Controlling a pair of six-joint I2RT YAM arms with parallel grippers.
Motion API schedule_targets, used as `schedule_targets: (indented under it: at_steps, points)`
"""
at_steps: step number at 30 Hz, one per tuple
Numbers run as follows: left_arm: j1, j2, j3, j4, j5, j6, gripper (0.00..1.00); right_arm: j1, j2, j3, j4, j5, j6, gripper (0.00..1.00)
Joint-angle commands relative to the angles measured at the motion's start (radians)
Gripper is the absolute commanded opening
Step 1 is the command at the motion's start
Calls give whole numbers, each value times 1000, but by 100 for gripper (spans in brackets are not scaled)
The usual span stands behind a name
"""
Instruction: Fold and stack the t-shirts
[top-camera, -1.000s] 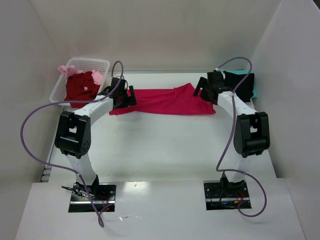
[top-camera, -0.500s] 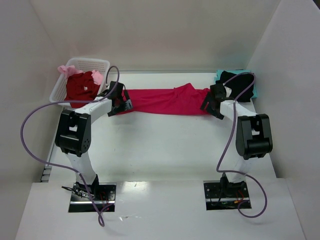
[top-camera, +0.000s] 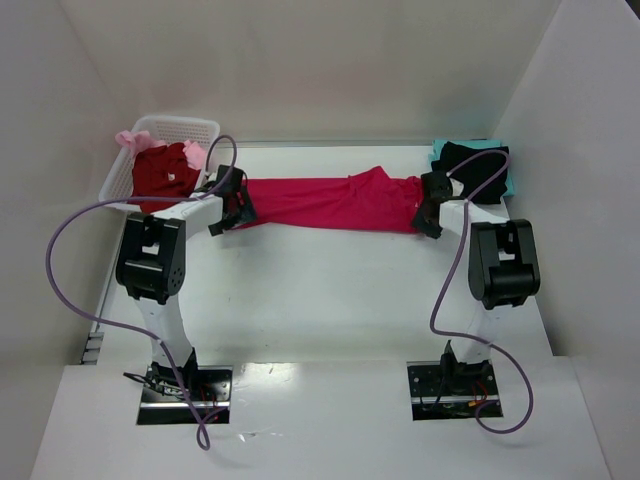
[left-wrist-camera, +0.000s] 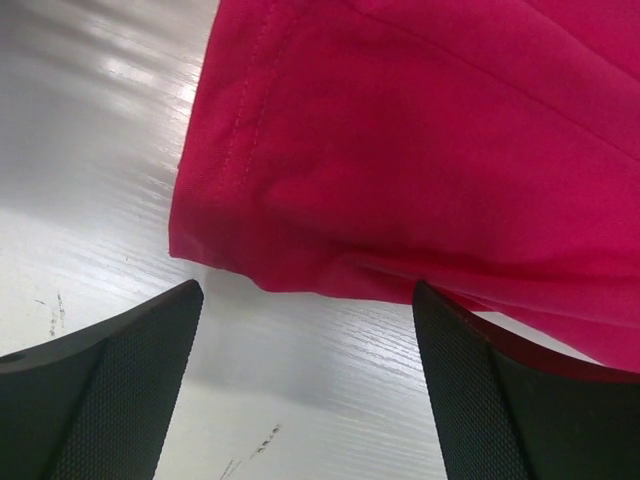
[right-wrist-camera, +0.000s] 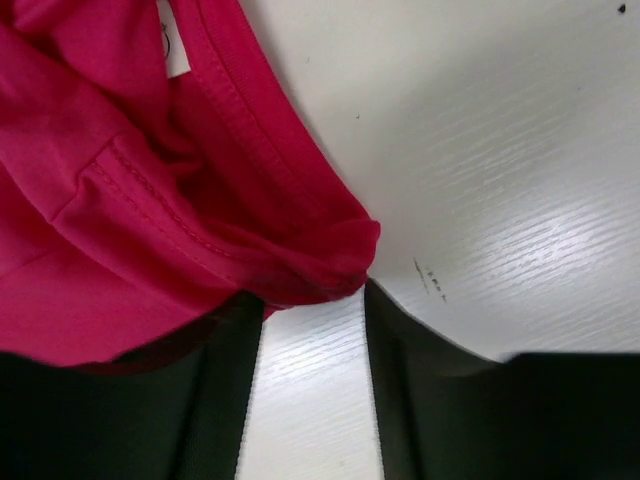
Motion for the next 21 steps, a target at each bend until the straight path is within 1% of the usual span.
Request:
schedule_targets:
  at_steps: [1,2,3,4,7,8,10,13,18,20,21]
  points:
    - [15,10,28,8,-24,-6,91,-6,17,21,42,23,0,42]
    - [15,10,28,8,-24,-6,89,-6,17,21,42,38,0,36]
    - [15,10,28,8,-24,-6,87,-6,17,21,33,50,11,24]
    - [15,10,28,8,-33,3,87,-6,8,21,24,61,11,20]
    - [15,10,19,8,-44,3,85,-6,-26,-2,15,89,20,13]
    - [15,10,19,8,-53,3,84,-19,-35,-2,15,98,20,13]
    - [15,10,19,-1,-53,3,84,-43,-54,-22,6,98,31,10]
    - [15,10,10,-10,-63,3,84,-75,-80,-22,-13,98,31,10]
    - [24,-22,-10,-19,-72,-6,84,-75,-98,-31,-60,135,31,10]
    - [24,-42,-19,-19,-61,-6,84,-75,-98,-31,-71,109,31,15]
    - [24,-42,-29,-19,-61,-6,84,-75,-98,-43,-71,109,31,23]
